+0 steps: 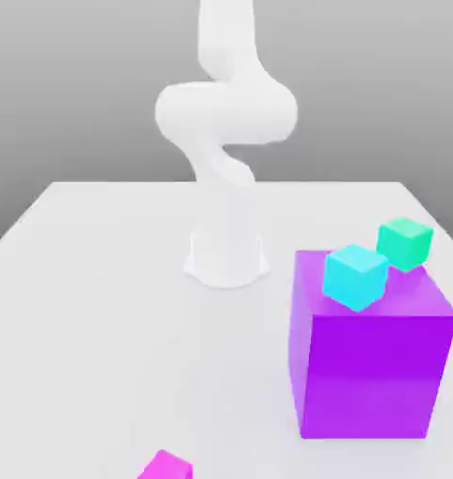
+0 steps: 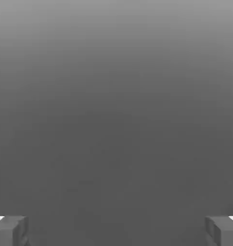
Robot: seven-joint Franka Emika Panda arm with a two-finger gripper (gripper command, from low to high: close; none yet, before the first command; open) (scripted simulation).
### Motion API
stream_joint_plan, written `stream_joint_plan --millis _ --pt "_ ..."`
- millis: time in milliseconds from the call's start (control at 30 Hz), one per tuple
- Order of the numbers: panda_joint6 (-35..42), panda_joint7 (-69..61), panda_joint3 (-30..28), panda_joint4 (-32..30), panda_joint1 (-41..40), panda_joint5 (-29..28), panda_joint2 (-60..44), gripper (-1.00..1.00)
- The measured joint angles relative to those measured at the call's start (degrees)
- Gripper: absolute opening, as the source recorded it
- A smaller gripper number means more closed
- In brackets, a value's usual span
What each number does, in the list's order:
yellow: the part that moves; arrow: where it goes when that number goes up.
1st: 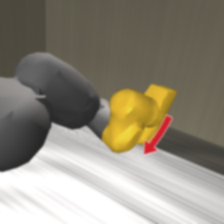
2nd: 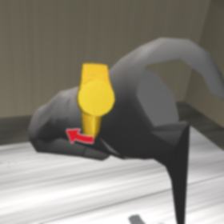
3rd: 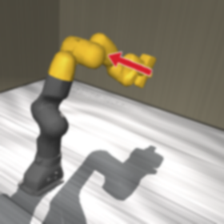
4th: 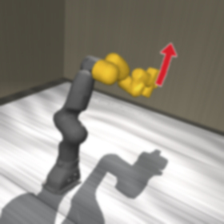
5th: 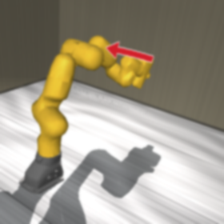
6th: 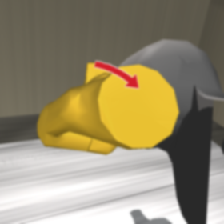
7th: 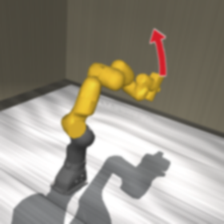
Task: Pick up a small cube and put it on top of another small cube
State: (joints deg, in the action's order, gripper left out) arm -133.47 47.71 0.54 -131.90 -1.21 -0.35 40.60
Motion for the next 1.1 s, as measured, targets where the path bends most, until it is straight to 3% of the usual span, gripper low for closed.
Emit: stream_joint_plan --millis 600,1067,1100 --pt "-12.15 13.87 0.93 -0.86 -5.84 -2.98 -37.75 0.0" --pt "-24.59 19.12 0.17 0.01 -7.39 -0.46 -66.7 0.0" --pt "-26.16 19.17 0.11 0.44 -7.35 -0.51 -68.73 -1.0"
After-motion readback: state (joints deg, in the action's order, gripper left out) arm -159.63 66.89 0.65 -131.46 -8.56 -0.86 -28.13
